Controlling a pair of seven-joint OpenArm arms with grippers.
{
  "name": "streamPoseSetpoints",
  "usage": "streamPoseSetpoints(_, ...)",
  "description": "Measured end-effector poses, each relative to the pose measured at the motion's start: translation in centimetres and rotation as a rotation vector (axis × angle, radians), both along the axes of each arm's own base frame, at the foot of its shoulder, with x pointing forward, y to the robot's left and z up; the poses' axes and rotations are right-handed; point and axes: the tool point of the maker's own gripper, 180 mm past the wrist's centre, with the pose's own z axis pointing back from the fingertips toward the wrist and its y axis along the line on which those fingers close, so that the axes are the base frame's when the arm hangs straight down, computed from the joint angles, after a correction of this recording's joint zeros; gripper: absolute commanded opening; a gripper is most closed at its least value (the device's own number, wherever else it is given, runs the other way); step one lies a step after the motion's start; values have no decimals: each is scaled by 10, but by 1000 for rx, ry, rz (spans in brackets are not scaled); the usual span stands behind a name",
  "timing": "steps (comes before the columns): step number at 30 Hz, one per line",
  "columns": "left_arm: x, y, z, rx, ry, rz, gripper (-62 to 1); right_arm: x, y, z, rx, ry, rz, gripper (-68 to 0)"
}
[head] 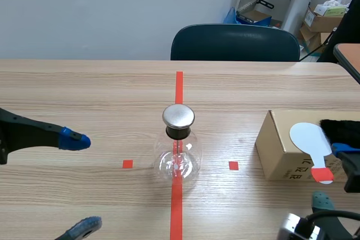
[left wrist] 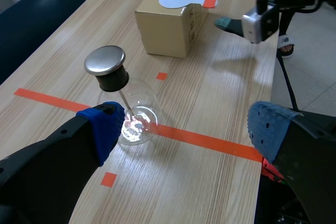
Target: Do the electroscope experiment
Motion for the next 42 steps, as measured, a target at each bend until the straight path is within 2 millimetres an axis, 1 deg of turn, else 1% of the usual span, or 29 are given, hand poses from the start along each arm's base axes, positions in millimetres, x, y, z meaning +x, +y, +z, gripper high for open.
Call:
streamPoseSetpoints(4, -3, 0, -2, 22, -11, -24, -101, 4, -1, -6, -10, 6, 2, 4)
streamPoseSetpoints(11, -4, 1, -3, 39, -9, -45, -101, 11, 0, -1, -10, -16, 7, 4)
streamPoseSetpoints(18, -5, 2, -4, 44, -9, -50, -101, 10, 4, -2, -5, -14, 33, 4)
streamPoseSetpoints(20, -5, 2, -4, 43, -9, -50, -101, 10, 6, -2, -4, -12, 41, -69)
streamPoseSetpoints(24, -5, 2, -4, 43, -9, -50, -101, 10, 8, -2, -3, -11, 51, -290)
streamPoseSetpoints(26, -5, 2, -4, 43, -9, -50, -101, 10, 8, -2, -2, -11, 52, -360)
streamPoseSetpoints(30, -5, 2, -4, 43, -9, -50, -101, 10, 7, -2, -2, -11, 51, -451)
streamPoseSetpoints(34, -5, 2, -4, 43, -9, -50, -101, 10, 7, -2, -3, -12, 47, -565)
streamPoseSetpoints(37, -5, 2, -4, 43, -9, -50, -101, 10, 7, -2, -3, -12, 47, -634)
streamPoseSetpoints(39, -5, 2, -4, 43, -9, -50, -101, 10, 7, -2, -3, -13, 47, -669)
streamPoseSetpoints(42, -5, 2, -4, 43, -9, -50, -101, 10, 7, -1, -2, -17, 47, -667)
